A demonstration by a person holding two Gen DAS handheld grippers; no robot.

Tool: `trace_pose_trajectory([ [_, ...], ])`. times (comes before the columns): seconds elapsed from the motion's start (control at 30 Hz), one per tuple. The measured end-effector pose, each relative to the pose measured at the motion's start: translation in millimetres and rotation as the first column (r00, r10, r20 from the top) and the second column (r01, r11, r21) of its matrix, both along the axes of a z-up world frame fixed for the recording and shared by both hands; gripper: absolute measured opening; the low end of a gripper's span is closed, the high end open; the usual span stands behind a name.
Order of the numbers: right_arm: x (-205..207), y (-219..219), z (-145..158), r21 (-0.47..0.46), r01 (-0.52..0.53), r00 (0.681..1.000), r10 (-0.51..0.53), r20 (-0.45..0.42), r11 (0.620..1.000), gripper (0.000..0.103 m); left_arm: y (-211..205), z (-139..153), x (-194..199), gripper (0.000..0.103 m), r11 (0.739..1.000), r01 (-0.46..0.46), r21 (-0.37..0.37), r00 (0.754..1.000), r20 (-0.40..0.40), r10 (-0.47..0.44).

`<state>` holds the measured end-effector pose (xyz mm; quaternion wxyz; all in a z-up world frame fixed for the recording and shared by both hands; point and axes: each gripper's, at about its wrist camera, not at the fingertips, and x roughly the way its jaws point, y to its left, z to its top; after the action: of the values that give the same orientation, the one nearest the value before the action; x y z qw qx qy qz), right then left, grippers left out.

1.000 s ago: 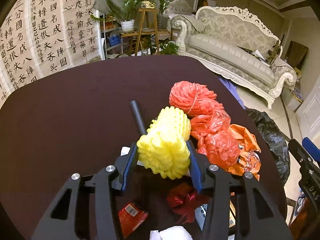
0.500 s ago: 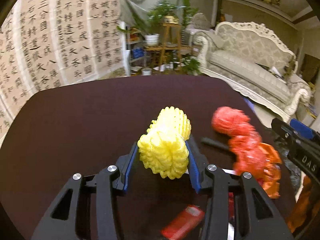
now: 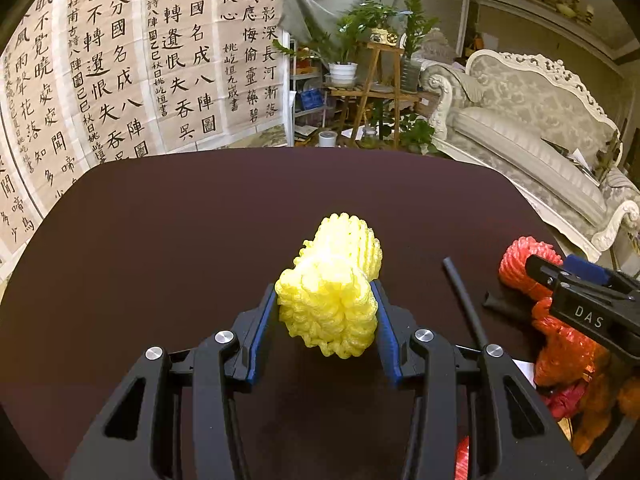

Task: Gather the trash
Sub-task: 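Grasp the yellow foam net with the left tool while the right tool grasps red plastic bags, then carry both items over the black bin and open both tools to drop them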

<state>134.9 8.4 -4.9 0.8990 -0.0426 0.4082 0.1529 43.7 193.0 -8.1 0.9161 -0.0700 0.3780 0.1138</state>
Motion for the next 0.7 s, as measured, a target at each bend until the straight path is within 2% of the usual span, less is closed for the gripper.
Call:
trace_pose_trajectory([
  [0.03,1,0,0,0.005,-0.003,1.0,0.003,-0.005,1.0,0.056,1,0,0,0.045,1.0,0.001,-0.003,1.0,0.001,-0.001],
  [0.23,-6,-8,13,0.017,0.01,0.999,-0.011,0.042,1.0,0.032,-4,4,-2,0.045,1.0,0.013,-0.01,1.0,0.011,-0.013],
  [0.27,-8,-11,15,0.028,0.012,0.999,-0.014,0.049,1.0,0.011,-6,5,-3,0.045,1.0,0.017,-0.011,1.0,0.016,-0.016],
  [0.33,-14,-25,23,0.067,0.028,0.998,-0.032,0.061,0.997,0.012,-9,11,-6,0.045,1.0,0.027,-0.013,0.999,0.035,-0.026],
  [0.7,-41,-89,34,0.097,0.133,0.983,-0.144,0.112,0.986,0.01,-49,30,-14,0.045,0.994,0.107,-0.013,0.99,0.093,-0.106],
])
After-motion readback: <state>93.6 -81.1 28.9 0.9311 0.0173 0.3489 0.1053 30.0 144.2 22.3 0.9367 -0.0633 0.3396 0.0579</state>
